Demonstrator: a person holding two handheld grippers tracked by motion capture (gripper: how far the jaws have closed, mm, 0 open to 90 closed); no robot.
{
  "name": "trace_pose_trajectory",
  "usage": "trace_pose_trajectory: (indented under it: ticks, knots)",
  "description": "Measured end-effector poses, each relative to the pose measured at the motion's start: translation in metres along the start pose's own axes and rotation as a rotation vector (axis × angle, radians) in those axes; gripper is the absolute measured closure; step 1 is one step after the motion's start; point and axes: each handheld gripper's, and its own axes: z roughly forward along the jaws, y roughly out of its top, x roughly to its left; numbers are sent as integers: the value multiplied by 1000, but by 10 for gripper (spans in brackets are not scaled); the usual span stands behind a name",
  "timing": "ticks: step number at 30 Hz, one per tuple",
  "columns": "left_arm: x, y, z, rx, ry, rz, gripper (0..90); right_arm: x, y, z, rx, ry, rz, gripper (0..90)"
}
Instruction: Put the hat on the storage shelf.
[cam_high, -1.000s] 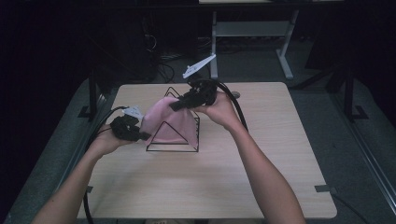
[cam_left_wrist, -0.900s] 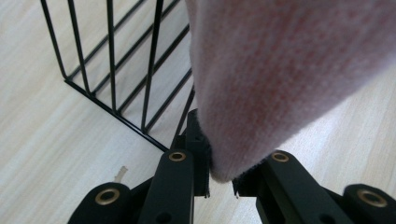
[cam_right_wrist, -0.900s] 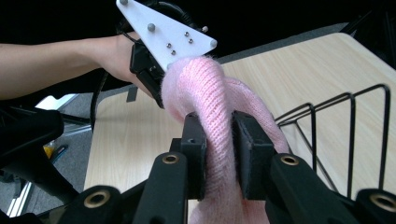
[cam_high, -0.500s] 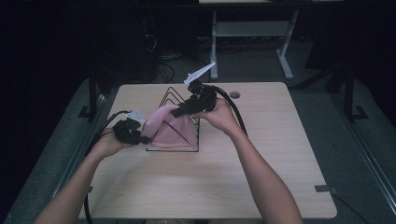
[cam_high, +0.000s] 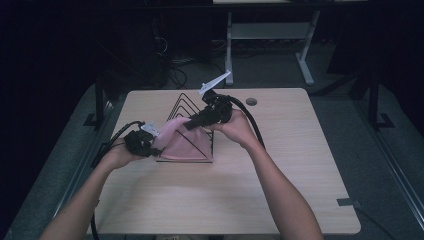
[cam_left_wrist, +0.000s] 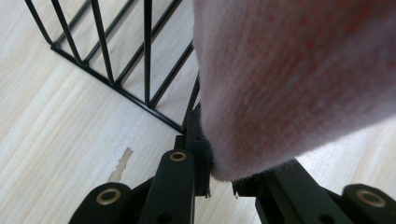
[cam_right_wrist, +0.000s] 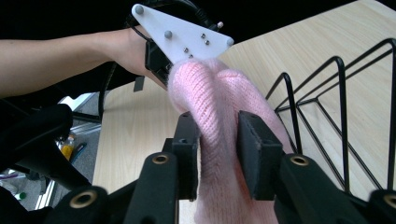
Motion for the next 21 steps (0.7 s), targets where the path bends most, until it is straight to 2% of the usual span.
trace_pose_trajectory:
  ticks: [4, 7, 12, 13, 18, 21]
  knots:
    - [0, -1, 5, 25, 4, -6, 800, -1, -4, 1, 0, 7, 10, 668]
    - [2, -4, 6, 19, -3, -24, 800, -1, -7, 0, -7, 14, 14, 672]
    - [3, -7, 7, 25, -13, -35, 786, 1, -6, 2, -9, 18, 6, 745]
    - [3, -8, 7, 31, -13, -32, 786, 0, -5, 4, -9, 19, -13, 756]
    - [5, -12, 7, 19, -29, -42, 821, 1, -5, 6, 0, 21, -5, 764]
    - [5, -12, 7, 12, -30, -46, 808, 0, -5, 5, -1, 22, -7, 740]
